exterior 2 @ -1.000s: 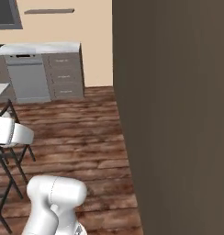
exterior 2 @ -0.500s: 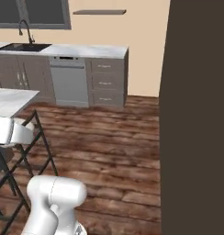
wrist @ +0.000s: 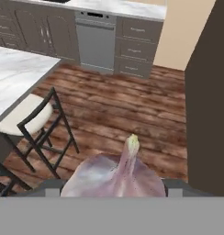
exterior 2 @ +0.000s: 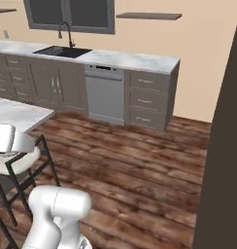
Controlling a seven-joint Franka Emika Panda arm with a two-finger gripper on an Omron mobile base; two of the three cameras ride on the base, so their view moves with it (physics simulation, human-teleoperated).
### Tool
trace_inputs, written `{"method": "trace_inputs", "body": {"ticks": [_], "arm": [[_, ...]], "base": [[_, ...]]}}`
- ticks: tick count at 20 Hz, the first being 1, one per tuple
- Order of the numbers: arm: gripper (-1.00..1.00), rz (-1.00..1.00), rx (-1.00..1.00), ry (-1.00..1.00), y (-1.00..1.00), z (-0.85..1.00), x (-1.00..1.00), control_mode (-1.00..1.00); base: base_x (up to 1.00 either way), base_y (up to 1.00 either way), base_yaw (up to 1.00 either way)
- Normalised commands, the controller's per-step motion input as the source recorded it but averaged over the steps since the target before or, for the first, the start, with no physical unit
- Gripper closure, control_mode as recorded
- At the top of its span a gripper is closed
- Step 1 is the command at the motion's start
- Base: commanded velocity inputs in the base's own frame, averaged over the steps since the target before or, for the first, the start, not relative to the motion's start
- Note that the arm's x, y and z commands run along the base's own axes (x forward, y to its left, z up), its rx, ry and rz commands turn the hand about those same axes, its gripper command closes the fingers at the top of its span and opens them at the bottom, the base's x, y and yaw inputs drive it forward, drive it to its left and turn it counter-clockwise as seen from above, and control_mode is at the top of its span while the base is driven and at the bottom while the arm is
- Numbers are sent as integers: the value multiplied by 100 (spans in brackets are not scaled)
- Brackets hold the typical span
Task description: Grab the garlic and lemon wedge from the fridge, place them in the blender, close the lid, and turn on the blender to create a marinade.
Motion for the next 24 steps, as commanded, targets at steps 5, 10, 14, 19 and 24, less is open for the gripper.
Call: {"method": "trace_inputs", "body": {"ticks": [5,10,14,19,24], "arm": [[100,0,0,0,0,0,0,100],[100,0,0,0,0,0,0,100],[100,0,0,0,0,0,0,100],[100,0,0,0,0,0,0,100],[100,0,0,0,0,0,0,100]], "base": [[100,-51,39],[100,-50,40],[100,-55,39],[100,-48,40],[100,-41,43]]}}
